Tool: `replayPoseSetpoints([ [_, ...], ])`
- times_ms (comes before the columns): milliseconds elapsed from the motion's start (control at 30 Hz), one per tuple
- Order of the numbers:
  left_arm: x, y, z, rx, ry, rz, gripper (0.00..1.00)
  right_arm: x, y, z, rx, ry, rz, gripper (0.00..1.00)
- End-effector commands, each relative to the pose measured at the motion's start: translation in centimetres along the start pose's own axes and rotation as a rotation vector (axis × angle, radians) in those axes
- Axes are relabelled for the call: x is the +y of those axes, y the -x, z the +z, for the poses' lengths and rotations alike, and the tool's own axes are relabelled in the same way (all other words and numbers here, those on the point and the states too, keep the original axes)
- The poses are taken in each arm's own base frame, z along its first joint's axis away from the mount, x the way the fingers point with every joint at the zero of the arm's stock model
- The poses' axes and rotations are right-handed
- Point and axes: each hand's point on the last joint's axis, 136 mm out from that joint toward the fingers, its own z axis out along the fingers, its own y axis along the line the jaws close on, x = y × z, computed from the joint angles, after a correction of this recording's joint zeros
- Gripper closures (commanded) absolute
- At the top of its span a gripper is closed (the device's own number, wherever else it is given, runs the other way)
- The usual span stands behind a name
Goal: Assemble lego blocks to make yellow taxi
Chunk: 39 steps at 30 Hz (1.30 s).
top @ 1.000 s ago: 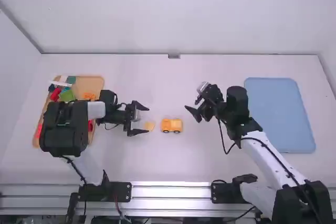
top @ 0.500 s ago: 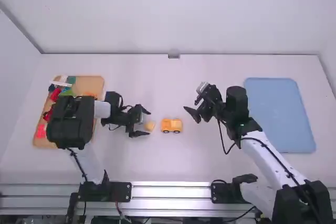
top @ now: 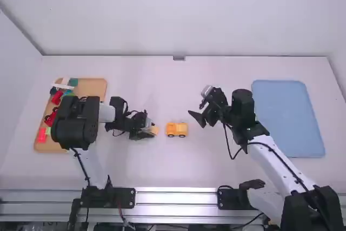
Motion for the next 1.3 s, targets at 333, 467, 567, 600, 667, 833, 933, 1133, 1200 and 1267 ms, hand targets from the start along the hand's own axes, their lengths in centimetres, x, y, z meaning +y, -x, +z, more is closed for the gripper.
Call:
replayPoseSetpoints([
  [333, 0.0, 1.7, -0.2, -0.102, -0.006, -0.019, 0.77, 0.2, -0.2, -0.1, 0.003, 0.002, 0.003, 0.02],
  [467, -0.5, 3.1, -0.8, -0.113, -0.018, -0.021, 0.81, 0.8, -1.7, 0.2, 0.051, 0.034, -0.034, 0.02],
  [567, -0.7, 4.4, -1.3, -0.104, -0.018, 0.002, 0.74, 1.5, -3.7, 1.4, 0.087, 0.101, -0.029, 0.02],
  [600, -0.7, 4.9, -1.4, -0.102, -0.017, 0.016, 0.74, 2.2, -4.2, 1.8, 0.086, 0.149, -0.051, 0.02],
  [667, -0.8, 5.9, -1.7, -0.104, -0.015, 0.045, 0.74, 3.7, -5.5, 2.5, 0.076, 0.26, -0.088, 0.02],
  [833, -0.3, 7.7, -1.4, -0.11, -0.004, 0.047, 0.77, 5.9, -8.8, 3.9, 0.05, 0.426, -0.191, 0.02],
  [933, -0.1, 7.8, -0.4, -0.072, -0.01, 0.047, 0.77, 6.3, -10.1, 4.7, 0.041, 0.456, -0.196, 0.01],
  [1133, 0.5, 7.5, 2.8, 0.092, 0.018, 0.024, 0.8, 7.1, -12.6, 6.8, 0.031, 0.498, -0.198, 0.02],
  [1200, 0.6, 7.9, 3.0, 0.082, 0.025, 0.021, 0.8, 7.4, -13.0, 7.2, 0.036, 0.503, -0.197, 0.02],
  [1267, 0.7, 8.2, 3.0, 0.055, 0.027, 0.007, 0.81, 7.8, -13.4, 7.6, 0.037, 0.514, -0.191, 0.02],
])
